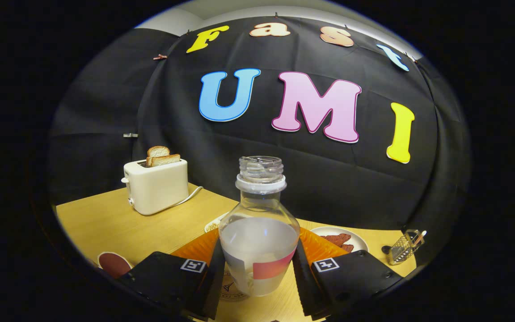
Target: Take the bottle from table, then pour the juice into the cup, finally place the bottle on the coaster
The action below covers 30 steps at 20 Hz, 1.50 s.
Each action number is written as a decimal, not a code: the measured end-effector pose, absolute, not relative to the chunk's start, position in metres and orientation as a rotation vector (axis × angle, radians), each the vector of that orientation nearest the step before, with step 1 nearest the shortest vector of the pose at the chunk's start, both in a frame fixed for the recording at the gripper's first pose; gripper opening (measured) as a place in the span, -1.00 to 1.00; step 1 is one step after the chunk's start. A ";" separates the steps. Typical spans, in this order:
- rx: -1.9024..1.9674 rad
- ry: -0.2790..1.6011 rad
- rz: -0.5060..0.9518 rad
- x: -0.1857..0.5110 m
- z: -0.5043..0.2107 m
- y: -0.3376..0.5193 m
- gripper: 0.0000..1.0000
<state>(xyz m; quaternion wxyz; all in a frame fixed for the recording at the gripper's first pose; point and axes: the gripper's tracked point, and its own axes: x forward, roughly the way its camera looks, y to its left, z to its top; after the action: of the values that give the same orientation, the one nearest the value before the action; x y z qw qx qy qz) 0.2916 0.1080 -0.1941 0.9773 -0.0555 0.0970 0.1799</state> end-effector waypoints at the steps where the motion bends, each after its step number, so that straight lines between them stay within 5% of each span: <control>1: -0.097 0.206 0.363 0.293 -0.202 0.107 0.43; 21: -0.038 0.234 0.413 0.290 -0.252 0.135 0.53; 24: -0.008 0.260 0.437 0.284 -0.252 0.139 0.59; 26: 0.002 0.287 0.435 0.280 -0.250 0.137 1.00; 30: -0.029 0.317 0.442 0.262 -0.236 0.139 0.98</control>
<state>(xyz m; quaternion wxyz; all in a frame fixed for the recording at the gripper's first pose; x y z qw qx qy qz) 0.2624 0.1388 -0.2358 0.9631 -0.0141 0.1566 0.2182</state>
